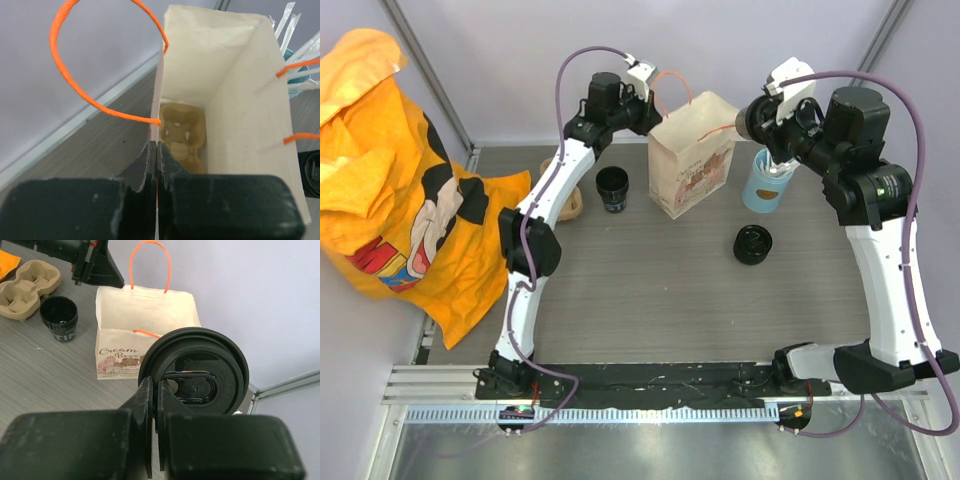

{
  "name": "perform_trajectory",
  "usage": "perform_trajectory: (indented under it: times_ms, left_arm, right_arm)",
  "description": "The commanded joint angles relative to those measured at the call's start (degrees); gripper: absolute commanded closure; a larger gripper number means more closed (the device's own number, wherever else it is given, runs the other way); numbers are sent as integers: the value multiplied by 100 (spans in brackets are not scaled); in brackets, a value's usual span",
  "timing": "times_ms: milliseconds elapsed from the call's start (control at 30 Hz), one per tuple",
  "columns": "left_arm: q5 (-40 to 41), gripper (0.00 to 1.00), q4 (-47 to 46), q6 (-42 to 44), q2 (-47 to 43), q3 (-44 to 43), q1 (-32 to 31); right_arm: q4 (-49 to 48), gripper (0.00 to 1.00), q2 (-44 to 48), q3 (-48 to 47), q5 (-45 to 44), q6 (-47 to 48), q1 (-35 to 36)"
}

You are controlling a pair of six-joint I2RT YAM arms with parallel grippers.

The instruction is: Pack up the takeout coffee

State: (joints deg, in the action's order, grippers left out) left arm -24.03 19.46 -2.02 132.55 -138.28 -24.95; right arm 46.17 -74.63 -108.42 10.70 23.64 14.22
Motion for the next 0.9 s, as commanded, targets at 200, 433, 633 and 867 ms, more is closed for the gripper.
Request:
perform_trajectory:
  times_ms: [200, 433, 633, 867]
  left_arm:
    - [522, 100, 875, -571, -933, 310, -186]
    - [601, 98, 998, -431, -1100, 433, -212]
    - [733, 50, 752, -228, -1100, 206, -54]
    - [453, 45, 629, -70, -1082, 134, 16]
  right_arm:
    - [-688, 99, -420, -539, 99, -456, -16]
    - [-653, 99, -456, -874, 125, -492, -16]
    - [-636, 99, -315, -733, 117, -448, -16]
    - [-618, 99, -245, -689, 99, -430, -16]
